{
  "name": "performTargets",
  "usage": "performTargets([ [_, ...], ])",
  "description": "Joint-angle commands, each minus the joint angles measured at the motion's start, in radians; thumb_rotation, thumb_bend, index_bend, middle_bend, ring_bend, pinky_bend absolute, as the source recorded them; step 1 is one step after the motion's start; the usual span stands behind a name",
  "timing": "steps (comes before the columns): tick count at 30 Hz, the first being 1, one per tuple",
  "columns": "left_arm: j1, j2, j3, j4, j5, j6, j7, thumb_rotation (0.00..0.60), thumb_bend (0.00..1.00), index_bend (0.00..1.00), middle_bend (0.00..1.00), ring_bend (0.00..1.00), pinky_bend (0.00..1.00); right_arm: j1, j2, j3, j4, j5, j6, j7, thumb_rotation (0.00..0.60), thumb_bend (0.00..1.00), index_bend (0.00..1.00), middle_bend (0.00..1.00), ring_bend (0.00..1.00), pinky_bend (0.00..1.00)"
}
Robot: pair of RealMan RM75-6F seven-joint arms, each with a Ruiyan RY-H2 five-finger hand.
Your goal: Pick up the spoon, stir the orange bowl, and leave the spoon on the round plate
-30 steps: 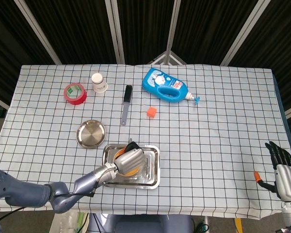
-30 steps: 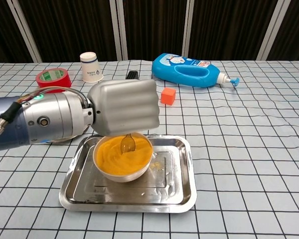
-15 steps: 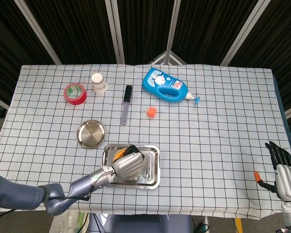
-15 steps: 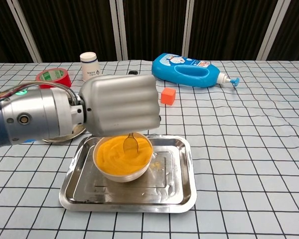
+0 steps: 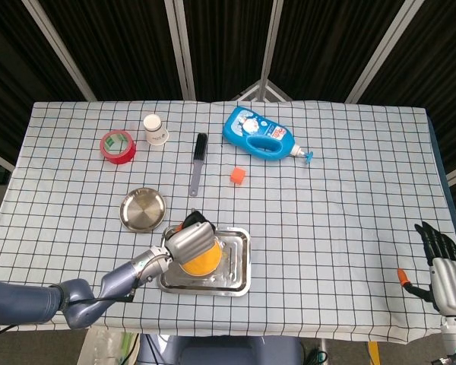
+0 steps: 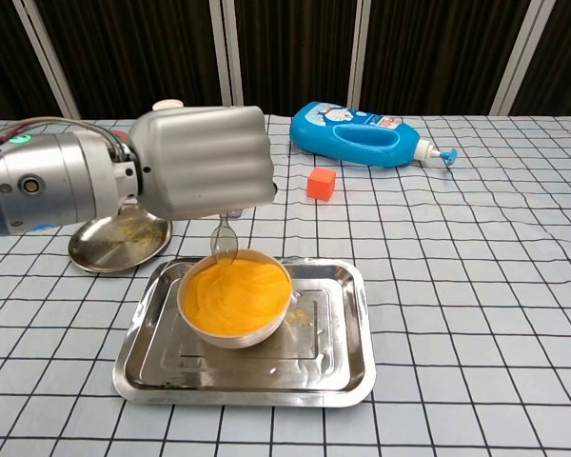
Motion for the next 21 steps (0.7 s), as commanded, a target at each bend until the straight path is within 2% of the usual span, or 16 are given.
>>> performTargets([
  [1,0.003,-0.027,-0.007,0.017,-0.011,-0.011,0.007,0.6,0.64,0.82,1.0,1.0,1.0,0.0,0.0,0.0,0.0,0.0,-0.001,0.002,0.6,0.39,0.0,0.0,0.0,0.0],
  [9,-0.002,-0.071,-0.005,0.046,-0.01,-0.045,0.036,0.6,0.63,0.82,1.0,1.0,1.0,-0.001,0.003,0.002,0.003,0.003,0.0,0.009,0.6,0.39,0.0,0.0,0.0,0.0],
  [21,0.017,-0.075,-0.013,-0.009,0.014,-0.031,0.005,0.6,0.63,0.82,1.0,1.0,1.0,-0.002,0.002,0.001,0.002,0.001,0.002,0.005,0.6,0.39,0.0,0.0,0.0,0.0],
])
